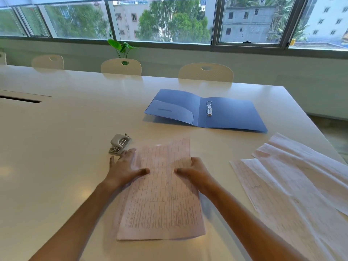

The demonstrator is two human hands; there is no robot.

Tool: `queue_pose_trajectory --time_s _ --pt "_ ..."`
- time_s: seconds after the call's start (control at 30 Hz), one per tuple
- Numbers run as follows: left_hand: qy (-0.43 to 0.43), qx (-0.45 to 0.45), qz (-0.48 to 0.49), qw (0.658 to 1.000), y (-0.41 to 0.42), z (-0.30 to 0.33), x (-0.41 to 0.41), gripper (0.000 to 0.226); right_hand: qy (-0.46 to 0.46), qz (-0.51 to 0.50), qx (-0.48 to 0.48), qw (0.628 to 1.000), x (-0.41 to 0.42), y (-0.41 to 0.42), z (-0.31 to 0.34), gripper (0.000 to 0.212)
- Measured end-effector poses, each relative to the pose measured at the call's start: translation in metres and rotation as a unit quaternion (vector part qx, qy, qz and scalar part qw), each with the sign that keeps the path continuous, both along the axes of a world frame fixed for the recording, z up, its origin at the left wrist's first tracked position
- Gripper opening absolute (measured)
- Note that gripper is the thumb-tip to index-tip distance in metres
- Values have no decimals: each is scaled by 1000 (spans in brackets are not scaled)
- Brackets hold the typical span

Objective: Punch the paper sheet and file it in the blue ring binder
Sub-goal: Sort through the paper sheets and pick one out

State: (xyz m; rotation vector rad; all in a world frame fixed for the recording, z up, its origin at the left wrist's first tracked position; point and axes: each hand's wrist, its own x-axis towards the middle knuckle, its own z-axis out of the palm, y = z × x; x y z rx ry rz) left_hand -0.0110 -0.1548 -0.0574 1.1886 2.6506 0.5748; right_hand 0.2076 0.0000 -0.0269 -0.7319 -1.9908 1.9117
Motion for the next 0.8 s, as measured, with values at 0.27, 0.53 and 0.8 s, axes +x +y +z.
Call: queue_pose_trajectory --time_s 0.27,0.53,0.8 --pt "36 11 0 999 -1 -10 -1 135 27 14 8 999 5 2 8 11" --pt "91 36 5 995 3 -13 -6 76 49 -17 4 999 20 25 28 16" --pt "81 144 18 986 13 11 6 67 112 -53 -60 990 47 55 47 30"
